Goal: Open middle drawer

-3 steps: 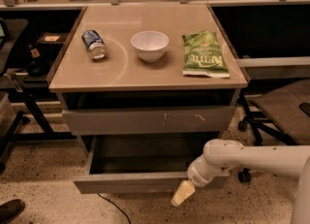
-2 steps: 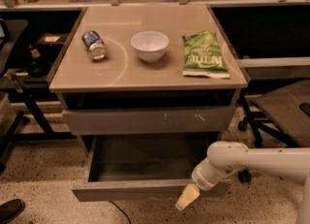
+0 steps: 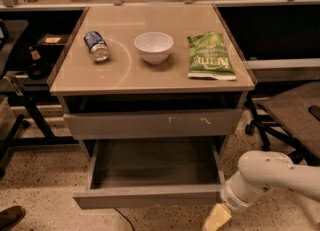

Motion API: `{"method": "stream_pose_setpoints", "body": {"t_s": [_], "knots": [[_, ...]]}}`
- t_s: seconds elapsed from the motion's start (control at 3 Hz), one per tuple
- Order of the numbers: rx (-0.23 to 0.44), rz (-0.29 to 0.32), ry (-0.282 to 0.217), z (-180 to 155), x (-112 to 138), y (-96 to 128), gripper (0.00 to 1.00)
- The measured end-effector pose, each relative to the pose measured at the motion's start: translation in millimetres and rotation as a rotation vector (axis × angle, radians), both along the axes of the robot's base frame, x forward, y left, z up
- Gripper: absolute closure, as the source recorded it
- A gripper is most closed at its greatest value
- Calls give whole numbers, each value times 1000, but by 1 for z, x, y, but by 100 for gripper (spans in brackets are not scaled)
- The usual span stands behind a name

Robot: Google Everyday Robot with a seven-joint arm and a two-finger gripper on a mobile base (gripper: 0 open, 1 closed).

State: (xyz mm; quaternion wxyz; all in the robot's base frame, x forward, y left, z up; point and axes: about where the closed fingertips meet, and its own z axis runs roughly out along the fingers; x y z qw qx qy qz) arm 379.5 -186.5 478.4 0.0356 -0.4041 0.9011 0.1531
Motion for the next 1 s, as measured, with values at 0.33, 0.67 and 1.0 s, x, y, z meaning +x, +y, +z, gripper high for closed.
{"method": "stream_pose_setpoints", "body": {"t_s": [0.33,0.67,1.0], "knots": [[-10,1,-3,7,-3,-4,0],[57,12,-24,-3,16,9,0],[131,72,-34,-22,45,38,0]]}}
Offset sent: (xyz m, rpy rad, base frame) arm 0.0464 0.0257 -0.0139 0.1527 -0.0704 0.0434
